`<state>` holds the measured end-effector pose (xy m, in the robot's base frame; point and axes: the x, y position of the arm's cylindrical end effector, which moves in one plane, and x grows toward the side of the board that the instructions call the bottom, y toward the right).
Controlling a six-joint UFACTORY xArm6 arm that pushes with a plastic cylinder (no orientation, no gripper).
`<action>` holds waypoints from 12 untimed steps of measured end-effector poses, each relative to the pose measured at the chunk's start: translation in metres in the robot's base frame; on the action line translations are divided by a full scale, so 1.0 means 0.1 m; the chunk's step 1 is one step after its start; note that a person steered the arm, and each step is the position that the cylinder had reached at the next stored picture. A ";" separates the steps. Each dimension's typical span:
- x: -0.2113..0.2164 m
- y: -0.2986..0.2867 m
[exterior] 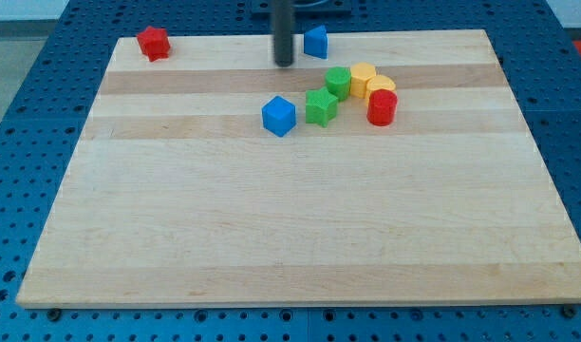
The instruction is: Move your arm below to the red star
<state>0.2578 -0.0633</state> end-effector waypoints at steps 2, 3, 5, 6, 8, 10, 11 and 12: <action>0.00 -1.23; 0.00 -1.28; 0.20 -1.03; 0.25 -0.62; 0.25 0.17; 0.37 -0.05; 0.49 -0.09; 0.51 -0.16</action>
